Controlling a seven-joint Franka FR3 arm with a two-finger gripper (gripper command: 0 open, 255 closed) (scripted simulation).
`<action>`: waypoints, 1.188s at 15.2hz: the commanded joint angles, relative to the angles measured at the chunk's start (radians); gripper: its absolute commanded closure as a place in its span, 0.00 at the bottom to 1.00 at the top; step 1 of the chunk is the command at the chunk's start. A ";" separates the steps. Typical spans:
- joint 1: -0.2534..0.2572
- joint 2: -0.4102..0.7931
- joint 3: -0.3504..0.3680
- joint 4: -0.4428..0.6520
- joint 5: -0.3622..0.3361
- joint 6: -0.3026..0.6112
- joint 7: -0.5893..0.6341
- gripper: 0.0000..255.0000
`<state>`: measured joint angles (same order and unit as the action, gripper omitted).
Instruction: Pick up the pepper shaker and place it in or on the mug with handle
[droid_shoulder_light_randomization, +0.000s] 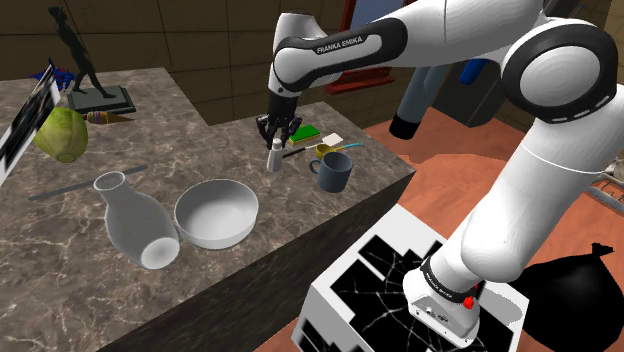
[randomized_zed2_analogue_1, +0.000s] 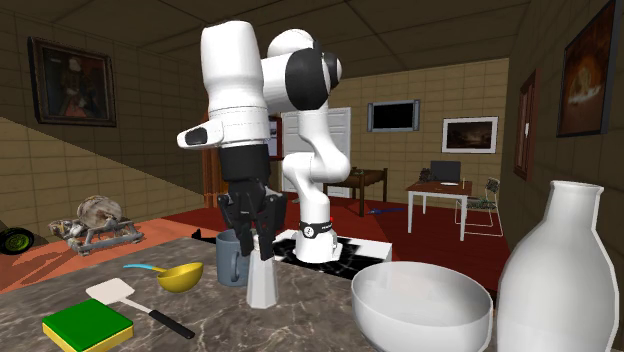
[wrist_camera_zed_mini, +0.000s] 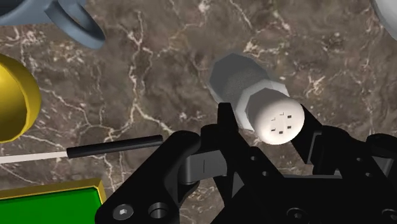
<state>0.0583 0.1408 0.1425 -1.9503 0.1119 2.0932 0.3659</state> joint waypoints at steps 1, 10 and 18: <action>0.000 -0.009 0.000 0.016 0.000 -0.025 0.002 1.00; -0.002 -0.042 -0.001 0.097 -0.001 -0.138 0.012 1.00; -0.003 -0.058 -0.001 0.185 -0.002 -0.242 0.021 1.00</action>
<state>0.0552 0.0865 0.1413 -1.7769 0.1095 1.8666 0.3863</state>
